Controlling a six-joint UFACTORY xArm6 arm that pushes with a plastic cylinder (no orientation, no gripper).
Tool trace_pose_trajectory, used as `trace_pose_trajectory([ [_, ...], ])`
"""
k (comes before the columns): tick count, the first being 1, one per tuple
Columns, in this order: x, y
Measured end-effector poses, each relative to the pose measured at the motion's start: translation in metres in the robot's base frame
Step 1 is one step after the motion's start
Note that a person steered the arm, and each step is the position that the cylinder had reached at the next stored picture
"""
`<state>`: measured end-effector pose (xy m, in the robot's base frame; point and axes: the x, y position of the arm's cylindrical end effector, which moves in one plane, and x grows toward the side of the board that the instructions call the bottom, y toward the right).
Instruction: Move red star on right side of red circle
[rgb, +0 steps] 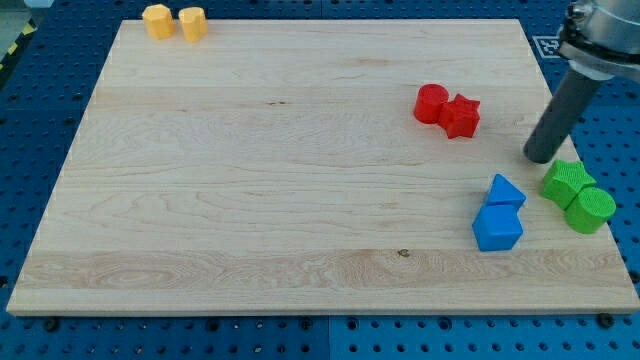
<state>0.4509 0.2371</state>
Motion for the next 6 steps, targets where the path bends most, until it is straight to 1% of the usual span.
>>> trace_pose_trajectory([
  [2, -0.008, -0.033],
  [4, -0.032, -0.078],
  [5, -0.055, -0.086],
  [6, -0.061, -0.072],
])
